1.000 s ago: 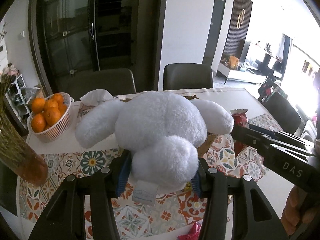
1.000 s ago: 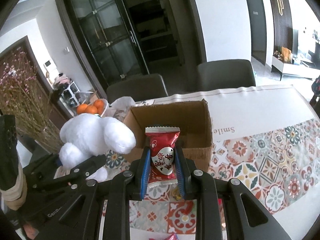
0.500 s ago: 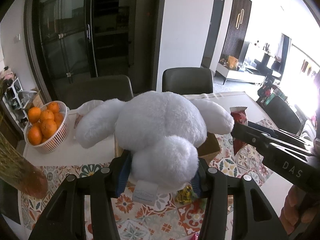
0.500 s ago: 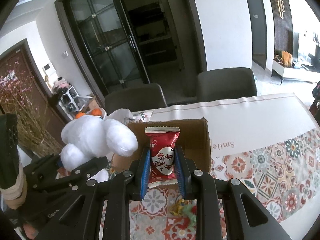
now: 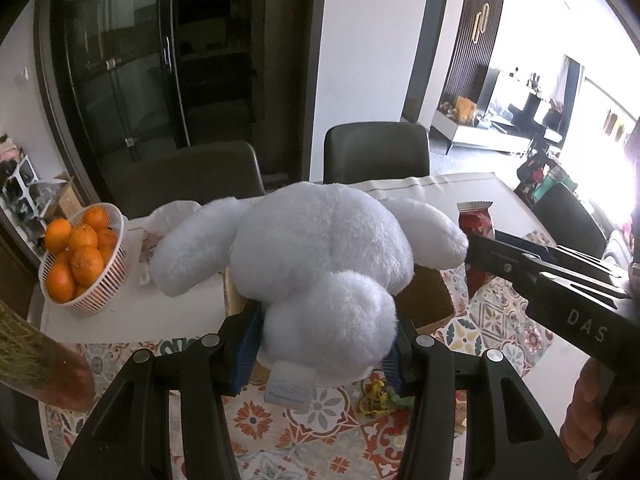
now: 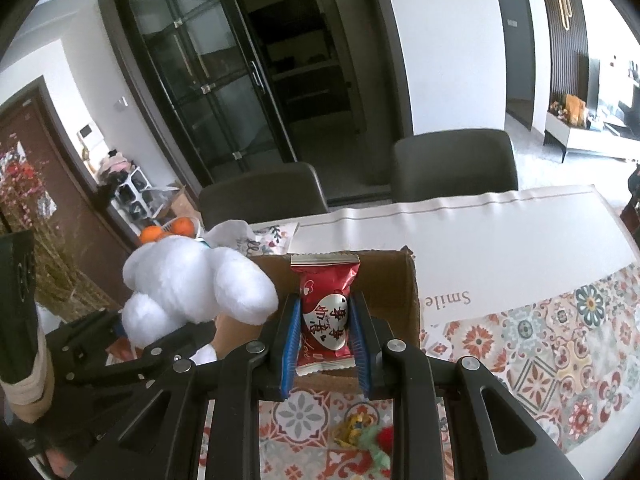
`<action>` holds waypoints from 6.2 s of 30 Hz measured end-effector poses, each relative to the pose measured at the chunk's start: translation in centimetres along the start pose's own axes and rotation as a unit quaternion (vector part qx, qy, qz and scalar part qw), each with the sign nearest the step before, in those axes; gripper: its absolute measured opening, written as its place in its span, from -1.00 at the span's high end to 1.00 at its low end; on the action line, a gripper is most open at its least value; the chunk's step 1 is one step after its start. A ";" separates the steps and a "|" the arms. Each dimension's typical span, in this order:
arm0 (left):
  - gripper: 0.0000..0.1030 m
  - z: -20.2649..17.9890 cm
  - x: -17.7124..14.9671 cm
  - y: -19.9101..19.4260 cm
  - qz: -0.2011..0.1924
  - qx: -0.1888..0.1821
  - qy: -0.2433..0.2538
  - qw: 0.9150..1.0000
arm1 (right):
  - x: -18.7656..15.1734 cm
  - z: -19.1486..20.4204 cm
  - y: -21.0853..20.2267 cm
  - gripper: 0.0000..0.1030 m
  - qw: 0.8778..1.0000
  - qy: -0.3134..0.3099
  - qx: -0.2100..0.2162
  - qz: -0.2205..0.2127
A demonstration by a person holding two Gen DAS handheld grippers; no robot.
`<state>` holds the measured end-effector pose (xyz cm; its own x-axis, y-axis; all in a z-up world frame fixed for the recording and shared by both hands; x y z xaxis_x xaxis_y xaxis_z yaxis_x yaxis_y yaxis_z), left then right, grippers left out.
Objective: Organize soft objects
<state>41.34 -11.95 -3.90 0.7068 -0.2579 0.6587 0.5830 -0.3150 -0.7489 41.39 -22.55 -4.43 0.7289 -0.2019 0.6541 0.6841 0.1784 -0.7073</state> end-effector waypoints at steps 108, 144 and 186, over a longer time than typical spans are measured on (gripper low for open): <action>-0.43 -9.4 -11.0 -1.6 0.083 0.009 0.117 0.990 | -13.3 -5.5 -4.3 0.13 0.993 0.020 -0.068 0.096; -0.43 -15.4 -17.7 1.5 0.159 -0.048 0.205 0.965 | -21.2 -10.5 -3.2 0.07 0.983 0.101 -0.086 0.124; -0.41 -17.2 -27.9 8.8 0.303 -0.060 0.269 0.912 | -25.0 -15.0 3.8 -0.08 0.967 0.173 -0.114 0.147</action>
<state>19.86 -23.28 -27.57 0.5663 -0.8193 0.0902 0.0795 -0.0546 -0.9953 25.39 -31.31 -27.46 0.8117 -0.4915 0.3155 0.3970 0.0683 -0.9153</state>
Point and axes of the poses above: each gripper's, at about its wrist camera, not at the fingertips, and y roughly the way its jaws point, z to its left, x to its top, the point moved 8 cm from there along y, roughly the way its jaws point, and after that the axes turned 1 degree about y, right-handed, at the moved point
